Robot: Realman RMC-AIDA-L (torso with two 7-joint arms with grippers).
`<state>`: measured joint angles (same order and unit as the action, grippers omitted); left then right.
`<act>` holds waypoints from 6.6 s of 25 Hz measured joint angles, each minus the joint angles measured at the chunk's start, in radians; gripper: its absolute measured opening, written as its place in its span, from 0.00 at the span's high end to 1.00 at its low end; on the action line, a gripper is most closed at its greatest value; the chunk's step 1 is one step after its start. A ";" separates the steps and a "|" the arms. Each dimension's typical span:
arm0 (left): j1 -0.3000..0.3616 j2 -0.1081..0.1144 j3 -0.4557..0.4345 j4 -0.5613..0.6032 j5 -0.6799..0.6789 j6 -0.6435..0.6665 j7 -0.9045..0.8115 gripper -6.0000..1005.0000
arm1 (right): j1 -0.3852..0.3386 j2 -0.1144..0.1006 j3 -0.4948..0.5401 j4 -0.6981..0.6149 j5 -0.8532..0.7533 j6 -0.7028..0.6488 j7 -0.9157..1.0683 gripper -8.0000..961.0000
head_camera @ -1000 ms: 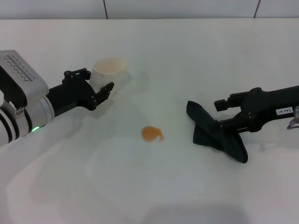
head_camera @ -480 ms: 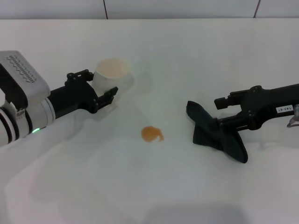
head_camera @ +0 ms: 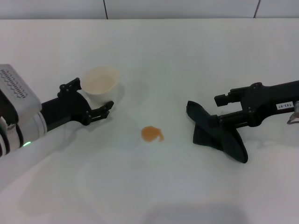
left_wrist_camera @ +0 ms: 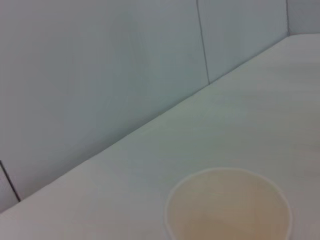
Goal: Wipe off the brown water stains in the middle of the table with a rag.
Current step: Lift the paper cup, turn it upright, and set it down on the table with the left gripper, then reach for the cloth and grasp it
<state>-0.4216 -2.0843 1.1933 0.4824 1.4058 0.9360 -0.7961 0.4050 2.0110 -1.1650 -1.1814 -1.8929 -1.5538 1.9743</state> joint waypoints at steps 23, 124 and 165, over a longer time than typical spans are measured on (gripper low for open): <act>0.305 0.005 0.126 0.400 0.024 0.068 -0.231 0.13 | -0.003 0.002 -0.004 -0.019 0.021 -0.013 0.003 0.28; -0.060 0.135 -0.377 0.641 0.659 0.837 -0.681 0.14 | 0.009 0.005 -0.368 -0.103 -0.328 0.316 0.261 0.30; -0.054 0.135 -0.381 0.641 0.654 0.831 -0.673 0.14 | 0.000 0.006 -0.422 -0.115 -0.330 0.362 0.322 0.87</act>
<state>-0.4752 -1.9495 0.8119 1.1229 2.0600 1.7672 -1.4694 0.4049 2.0165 -1.5867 -1.2962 -2.2226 -1.1915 2.2965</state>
